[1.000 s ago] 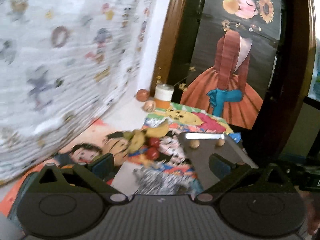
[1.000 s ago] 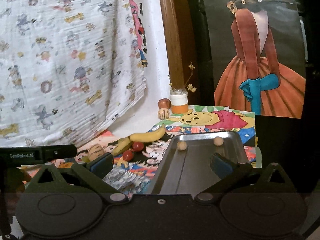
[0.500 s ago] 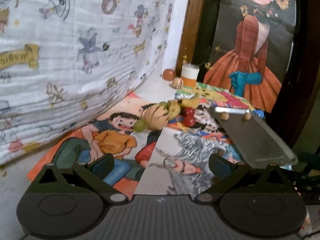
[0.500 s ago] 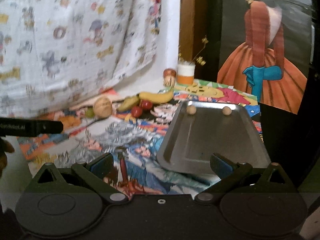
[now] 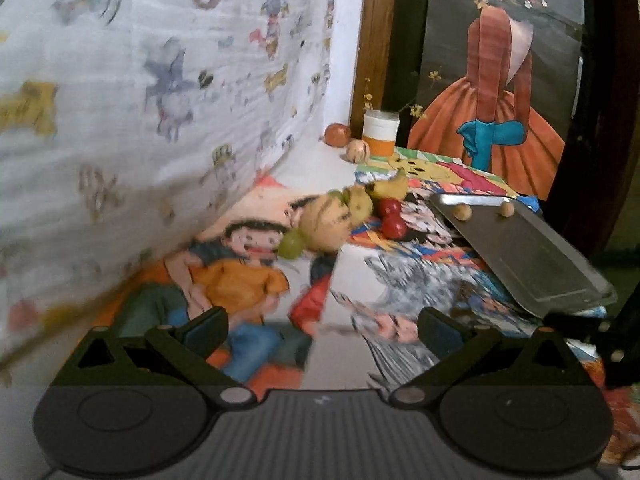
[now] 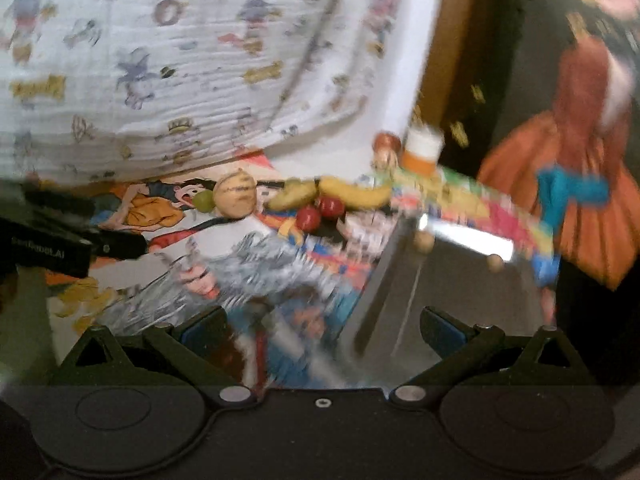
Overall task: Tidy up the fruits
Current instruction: 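Move both tools back toward the fruit pile, then grasp the striped yellow melon with the left tool while the right tool grasps a red cherry tomato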
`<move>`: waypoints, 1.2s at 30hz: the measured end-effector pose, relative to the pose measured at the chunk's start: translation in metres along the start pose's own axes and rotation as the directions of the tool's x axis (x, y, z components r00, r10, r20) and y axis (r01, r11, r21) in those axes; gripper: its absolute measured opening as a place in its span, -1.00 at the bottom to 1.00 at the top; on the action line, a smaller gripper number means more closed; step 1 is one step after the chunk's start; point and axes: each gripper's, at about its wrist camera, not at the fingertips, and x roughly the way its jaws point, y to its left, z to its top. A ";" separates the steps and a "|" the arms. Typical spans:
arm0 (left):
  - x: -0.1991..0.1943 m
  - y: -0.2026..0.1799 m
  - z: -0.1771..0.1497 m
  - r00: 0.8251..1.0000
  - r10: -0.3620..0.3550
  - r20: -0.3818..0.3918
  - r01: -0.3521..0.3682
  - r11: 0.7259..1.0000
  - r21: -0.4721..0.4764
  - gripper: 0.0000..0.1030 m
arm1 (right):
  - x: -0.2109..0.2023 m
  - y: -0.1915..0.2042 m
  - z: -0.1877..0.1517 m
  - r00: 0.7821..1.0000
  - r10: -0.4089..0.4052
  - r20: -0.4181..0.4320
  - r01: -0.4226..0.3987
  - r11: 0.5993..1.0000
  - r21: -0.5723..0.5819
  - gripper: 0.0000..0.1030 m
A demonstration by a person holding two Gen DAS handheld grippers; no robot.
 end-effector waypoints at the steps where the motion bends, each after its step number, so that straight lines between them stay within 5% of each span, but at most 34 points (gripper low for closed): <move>1: 0.003 0.002 0.005 1.000 0.003 0.008 -0.003 1.000 0.009 1.00 | 0.002 -0.002 0.007 1.000 0.003 0.009 -0.003 0.999 -0.033 0.99; 6: 0.020 0.008 0.024 1.000 0.006 0.017 -0.007 0.999 0.034 1.00 | 0.025 -0.027 0.042 0.992 0.126 0.007 -0.126 0.992 -0.017 0.99; 15: 0.054 0.006 0.045 0.998 -0.049 0.032 0.042 0.977 0.208 1.00 | 0.094 -0.042 0.062 0.987 0.142 -0.082 -0.146 0.988 -0.055 0.99; 20: 0.075 -0.001 0.050 0.997 -0.065 0.030 0.053 0.951 0.303 1.00 | 0.125 -0.048 0.061 0.981 0.178 -0.075 -0.178 0.984 0.015 0.98; 26: 0.105 -0.012 0.047 0.998 -0.056 0.032 0.043 0.949 0.314 0.99 | 0.159 -0.058 0.062 0.970 0.243 -0.027 -0.234 0.954 0.188 0.71; 36: 0.136 -0.009 0.055 0.994 -0.100 -0.054 0.111 0.951 0.289 0.79 | 0.189 -0.059 0.058 0.951 0.305 -0.039 -0.289 0.929 0.229 0.54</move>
